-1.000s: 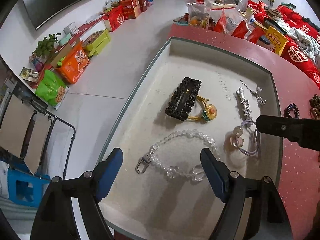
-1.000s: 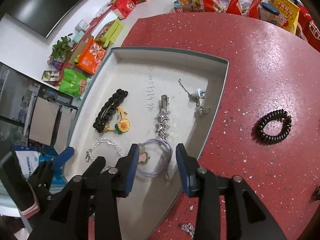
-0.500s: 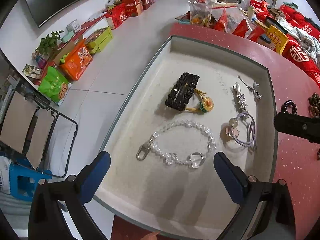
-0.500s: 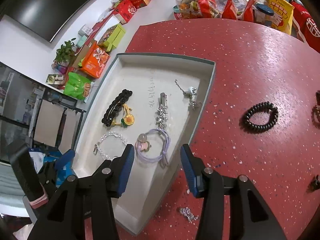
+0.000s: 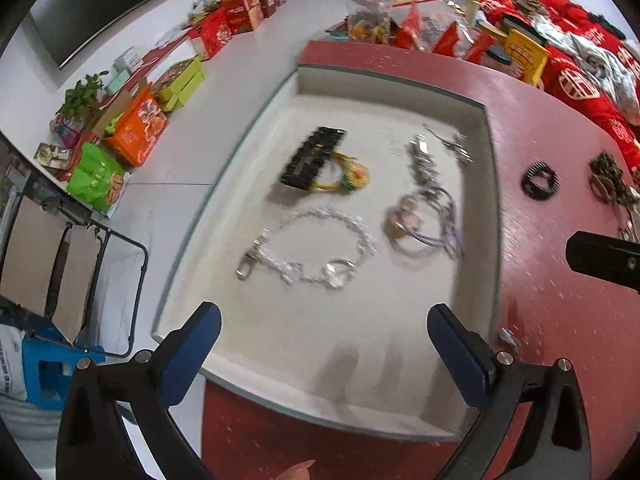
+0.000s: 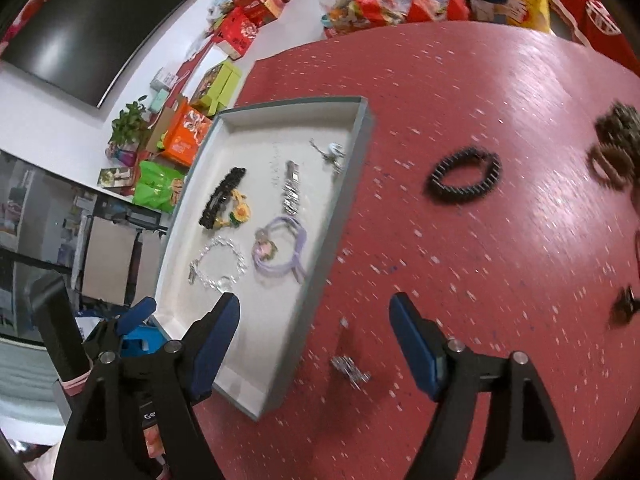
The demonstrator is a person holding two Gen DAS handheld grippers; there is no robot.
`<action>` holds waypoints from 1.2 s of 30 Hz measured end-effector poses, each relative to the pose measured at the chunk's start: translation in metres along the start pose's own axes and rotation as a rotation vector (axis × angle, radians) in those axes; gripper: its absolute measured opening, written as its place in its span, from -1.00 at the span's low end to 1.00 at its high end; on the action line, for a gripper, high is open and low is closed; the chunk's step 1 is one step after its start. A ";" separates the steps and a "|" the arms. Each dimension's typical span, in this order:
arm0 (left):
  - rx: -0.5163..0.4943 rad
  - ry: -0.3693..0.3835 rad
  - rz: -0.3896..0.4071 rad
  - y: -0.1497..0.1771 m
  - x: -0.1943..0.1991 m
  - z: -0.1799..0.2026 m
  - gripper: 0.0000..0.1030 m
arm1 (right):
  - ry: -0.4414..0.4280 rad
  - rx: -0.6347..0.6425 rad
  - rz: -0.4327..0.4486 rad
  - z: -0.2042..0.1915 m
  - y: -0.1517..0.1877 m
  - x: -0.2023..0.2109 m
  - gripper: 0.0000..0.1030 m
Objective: Organize jewelry
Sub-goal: 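Grasp the black claw clip with the right gripper while the left gripper grasps the silver rhinestone charm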
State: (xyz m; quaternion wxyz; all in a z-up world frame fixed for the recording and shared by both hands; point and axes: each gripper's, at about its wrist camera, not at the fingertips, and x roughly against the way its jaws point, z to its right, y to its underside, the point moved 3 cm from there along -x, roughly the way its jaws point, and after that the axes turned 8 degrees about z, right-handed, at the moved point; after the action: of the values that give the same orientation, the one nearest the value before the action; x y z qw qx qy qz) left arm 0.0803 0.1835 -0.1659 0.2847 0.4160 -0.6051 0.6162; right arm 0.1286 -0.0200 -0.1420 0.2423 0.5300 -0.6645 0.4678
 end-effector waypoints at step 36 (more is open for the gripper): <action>-0.028 0.242 -0.132 0.059 0.021 0.147 1.00 | 0.279 -0.235 -0.008 0.187 0.087 0.090 0.73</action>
State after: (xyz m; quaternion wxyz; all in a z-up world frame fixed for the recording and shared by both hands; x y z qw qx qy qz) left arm 0.0442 0.0295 -0.1897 0.4012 0.3735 -0.5462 0.6334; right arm 0.0517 -0.2271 -0.1831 0.3940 0.4306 -0.6726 0.4550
